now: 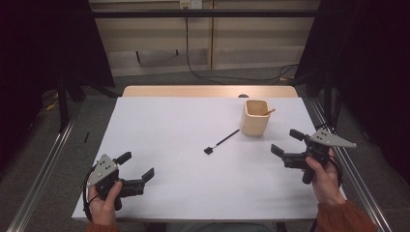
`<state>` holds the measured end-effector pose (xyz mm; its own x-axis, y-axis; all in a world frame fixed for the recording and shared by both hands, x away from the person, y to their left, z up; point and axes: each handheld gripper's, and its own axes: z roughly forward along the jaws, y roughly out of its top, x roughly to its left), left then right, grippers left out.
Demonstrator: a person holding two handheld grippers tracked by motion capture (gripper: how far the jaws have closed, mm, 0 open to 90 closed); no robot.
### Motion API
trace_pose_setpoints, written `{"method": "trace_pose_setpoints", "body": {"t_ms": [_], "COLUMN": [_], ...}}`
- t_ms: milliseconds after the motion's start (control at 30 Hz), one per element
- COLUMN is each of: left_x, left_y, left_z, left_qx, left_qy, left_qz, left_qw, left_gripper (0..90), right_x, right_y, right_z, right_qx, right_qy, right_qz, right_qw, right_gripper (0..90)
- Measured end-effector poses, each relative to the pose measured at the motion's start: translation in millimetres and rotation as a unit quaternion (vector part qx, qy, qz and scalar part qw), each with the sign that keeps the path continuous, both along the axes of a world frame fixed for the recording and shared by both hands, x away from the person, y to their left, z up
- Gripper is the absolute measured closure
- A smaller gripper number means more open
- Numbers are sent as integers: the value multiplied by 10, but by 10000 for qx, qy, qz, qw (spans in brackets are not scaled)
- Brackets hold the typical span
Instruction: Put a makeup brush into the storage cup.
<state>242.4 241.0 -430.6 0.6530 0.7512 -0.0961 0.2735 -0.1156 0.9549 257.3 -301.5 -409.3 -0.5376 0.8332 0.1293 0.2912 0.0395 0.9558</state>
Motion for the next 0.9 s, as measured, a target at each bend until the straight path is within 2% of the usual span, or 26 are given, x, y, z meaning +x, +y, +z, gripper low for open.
{"method": "trace_pose_setpoints", "body": {"t_ms": [300, 567, 700, 900], "left_x": [6, -10, -17, -20], "left_y": [-3, 36, 53, 41], "left_z": [-7, -16, -8, 1], "left_qx": [-5, -60, -51, -10], "left_qy": [-7, 25, 3, -23], "left_qz": [-65, 46, 26, 32], "left_qw": [10000, 10000, 10000, 10000], "left_gripper": [12, 12, 12, 13], "right_x": [-239, -415, -510, -599], "right_y": [-99, -147, -174, -207], "right_z": [-68, -151, -198, -266], "right_qx": [55, 9, 17, 53], "right_qy": [-34, 52, 73, 135], "right_qz": [-168, -284, -368, -327], "right_qw": [9998, 9996, 9993, 9994], "right_gripper": [26, 25, 26, 10]}}
